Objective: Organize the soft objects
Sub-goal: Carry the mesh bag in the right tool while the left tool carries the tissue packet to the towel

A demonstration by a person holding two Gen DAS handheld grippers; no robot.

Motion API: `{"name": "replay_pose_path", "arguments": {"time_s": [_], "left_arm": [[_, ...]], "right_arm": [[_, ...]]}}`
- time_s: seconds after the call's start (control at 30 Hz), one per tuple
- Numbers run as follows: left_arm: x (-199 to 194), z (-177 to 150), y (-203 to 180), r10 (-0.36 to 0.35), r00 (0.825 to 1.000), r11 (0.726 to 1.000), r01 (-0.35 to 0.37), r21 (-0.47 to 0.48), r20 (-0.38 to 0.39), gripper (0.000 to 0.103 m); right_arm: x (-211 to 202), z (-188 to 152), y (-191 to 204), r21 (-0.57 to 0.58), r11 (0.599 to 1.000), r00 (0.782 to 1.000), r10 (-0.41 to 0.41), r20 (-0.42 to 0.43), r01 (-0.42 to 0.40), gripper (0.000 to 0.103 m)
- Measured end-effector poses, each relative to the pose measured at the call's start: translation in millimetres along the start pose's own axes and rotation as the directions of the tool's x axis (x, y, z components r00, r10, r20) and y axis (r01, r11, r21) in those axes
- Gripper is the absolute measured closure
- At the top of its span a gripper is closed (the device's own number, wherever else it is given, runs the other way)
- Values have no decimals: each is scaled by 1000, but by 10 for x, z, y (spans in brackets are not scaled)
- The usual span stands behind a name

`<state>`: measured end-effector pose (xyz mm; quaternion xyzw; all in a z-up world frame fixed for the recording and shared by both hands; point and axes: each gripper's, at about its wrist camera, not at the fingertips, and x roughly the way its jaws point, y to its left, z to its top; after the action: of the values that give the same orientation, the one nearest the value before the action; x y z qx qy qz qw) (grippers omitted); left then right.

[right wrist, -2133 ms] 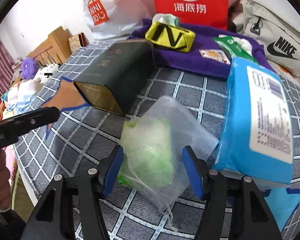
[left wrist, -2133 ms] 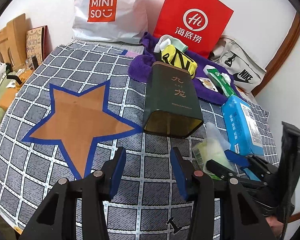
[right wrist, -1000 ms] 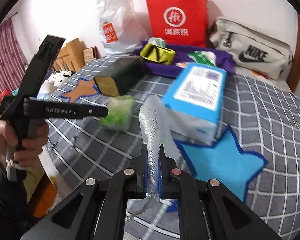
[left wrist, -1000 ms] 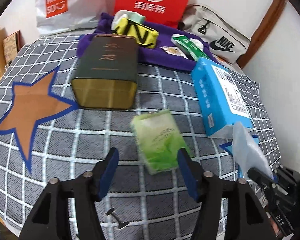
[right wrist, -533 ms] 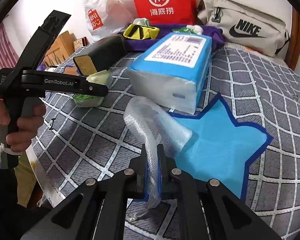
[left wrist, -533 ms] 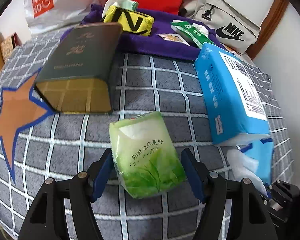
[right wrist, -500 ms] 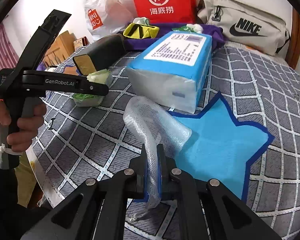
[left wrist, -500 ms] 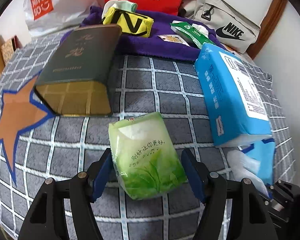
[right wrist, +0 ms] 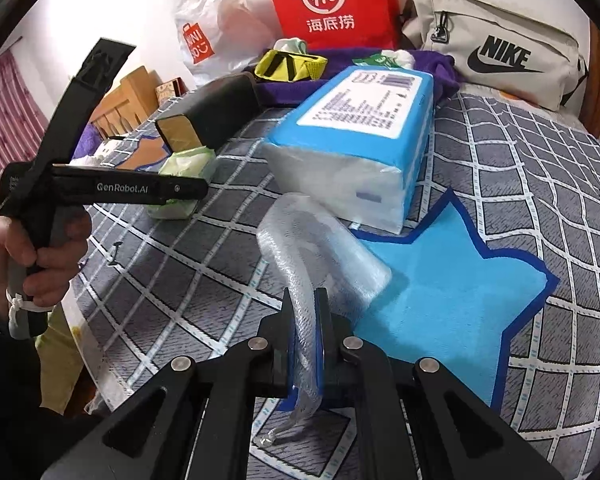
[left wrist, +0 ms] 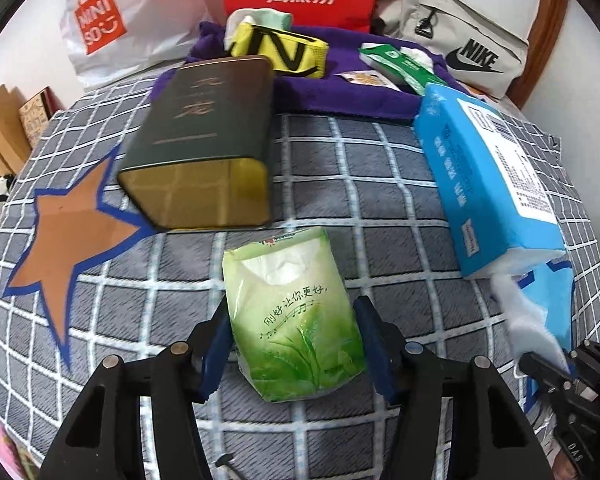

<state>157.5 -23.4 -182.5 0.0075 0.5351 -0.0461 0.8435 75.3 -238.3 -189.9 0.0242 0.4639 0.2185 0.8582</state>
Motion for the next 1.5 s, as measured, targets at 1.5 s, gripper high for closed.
{"name": "replay_pose_path", "arguments": {"time_s": [1.5], "left_arm": [[-1008,857,340,-53,974,998,58,-15,220,48]], "right_arm": [[-617,1511,112,29,998,979,-54,199,50,96]]}}
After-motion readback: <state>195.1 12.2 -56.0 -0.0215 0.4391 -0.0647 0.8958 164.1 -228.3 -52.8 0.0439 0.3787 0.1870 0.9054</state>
